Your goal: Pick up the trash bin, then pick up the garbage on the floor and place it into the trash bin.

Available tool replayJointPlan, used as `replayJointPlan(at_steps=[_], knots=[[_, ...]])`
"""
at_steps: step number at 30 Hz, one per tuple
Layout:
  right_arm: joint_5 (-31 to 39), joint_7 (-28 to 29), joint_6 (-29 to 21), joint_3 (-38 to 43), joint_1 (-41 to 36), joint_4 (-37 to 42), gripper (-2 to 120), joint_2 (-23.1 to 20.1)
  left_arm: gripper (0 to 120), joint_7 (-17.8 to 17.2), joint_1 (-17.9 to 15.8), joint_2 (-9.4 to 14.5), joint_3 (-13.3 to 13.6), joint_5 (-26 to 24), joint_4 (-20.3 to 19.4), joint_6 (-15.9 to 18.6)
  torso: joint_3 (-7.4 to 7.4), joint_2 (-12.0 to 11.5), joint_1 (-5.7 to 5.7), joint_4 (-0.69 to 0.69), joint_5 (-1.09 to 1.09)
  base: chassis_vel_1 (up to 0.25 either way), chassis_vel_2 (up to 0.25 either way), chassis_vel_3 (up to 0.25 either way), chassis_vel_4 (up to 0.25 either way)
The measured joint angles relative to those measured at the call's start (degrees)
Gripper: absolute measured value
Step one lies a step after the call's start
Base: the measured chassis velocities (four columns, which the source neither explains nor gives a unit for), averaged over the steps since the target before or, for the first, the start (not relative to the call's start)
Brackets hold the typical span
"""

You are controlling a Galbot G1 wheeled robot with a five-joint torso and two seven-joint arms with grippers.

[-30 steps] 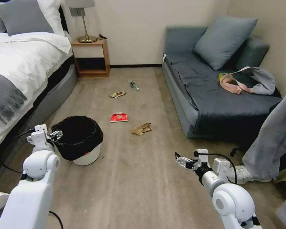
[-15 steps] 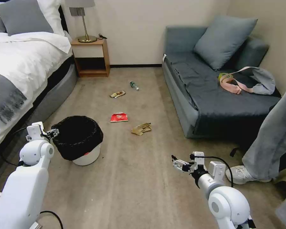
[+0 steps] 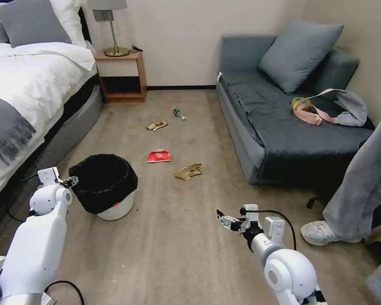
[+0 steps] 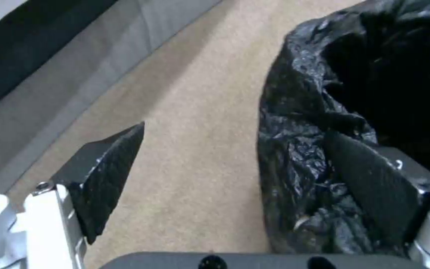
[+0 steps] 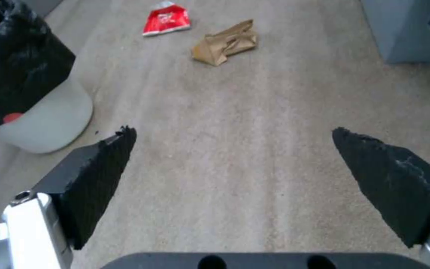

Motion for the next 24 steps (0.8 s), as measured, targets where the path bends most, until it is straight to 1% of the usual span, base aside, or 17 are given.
replayJointPlan(at_steps=[2,3,6,9,11,12,15,16,18,19,21,24], knots=[[-0.6,-0.1,0.1,-0.3,-0.1,-0.3,100,0.3,95,0.1,0.0,0.0,0.4,0.0,-1.4,0.0,0.0,0.0,0.0,0.01,-0.01,0.0,0.0,0.0,0.0],[-0.6,-0.1,0.1,-0.3,-0.1,-0.3,100,0.3,95,0.1,0.0,0.0,0.4,0.0,-1.4,0.0,0.0,0.0,0.0,0.01,-0.01,0.0,0.0,0.0,0.0],[-0.9,-0.2,0.1,-0.4,0.0,-0.4,100,0.6,95,0.6,0.2,0.4,0.6,0.1,-3.3,0.0,0.0,0.0,0.0,0.0,0.01,0.0,0.0,0.0,0.0],[-1.0,-0.3,0.1,-0.5,0.1,-0.5,100,0.7,95,0.8,-0.2,0.7,0.7,0.1,-3.2,0.0,0.0,0.0,0.0,0.01,0.0,0.0,0.0,0.0,0.0],[-1.0,-0.3,0.1,-0.5,0.2,-0.6,100,0.8,95,0.8,-0.7,0.7,0.8,0.1,-2.4,0.0,-0.01,0.0,0.0,0.01,0.01,0.0,0.0,0.0,0.0],[-1.0,-0.3,0.1,-0.6,0.4,-0.6,100,0.8,95,0.8,-1.3,0.6,1.0,0.1,-1.2,0.0,0.0,0.0,0.0,0.01,0.0,0.0,0.0,0.0,0.0],[-1.0,-0.3,0.1,-0.6,0.4,-0.6,100,0.9,95,0.8,-1.7,0.5,1.1,0.1,-0.4,0.1,0.0,0.0,0.0,0.01,0.0,0.0,0.0,0.0,0.0],[-0.9,-0.3,0.1,-0.7,0.5,-0.6,100,0.9,93,0.9,-2.0,0.4,1.3,0.1,0.2,0.1,0.0,0.0,0.0,0.01,0.0,0.0,0.0,0.0,0.0],[-0.9,-0.5,0.2,-0.9,0.5,-0.6,100,1.1,90,0.9,-3.3,-0.2,1.7,0.1,2.6,0.3,0.0,0.0,0.0,0.01,0.0,0.0,0.0,0.0,0.0],[-0.9,-0.5,0.2,-0.9,0.5,-0.6,100,1.1,90,0.9,-3.3,-0.2,1.7,0.1,2.6,0.3,0.0,0.0,0.0,0.01,0.0,0.0,0.0,0.0,0.0],[-0.9,-0.6,0.2,-0.9,0.3,-0.6,100,1.1,84,0.9,-5.1,-1.2,2.2,0.3,5.4,0.5,0.0,0.0,0.0,0.0,0.0,0.0,0.0,0.0,0.0],[-0.9,-0.6,0.3,-0.9,0.2,-0.6,100,1.1,82,0.9,-5.7,-1.5,2.5,0.5,6.3,0.5,0.0,0.0,0.0,0.0,0.0,0.0,0.0,0.0,0.0]])
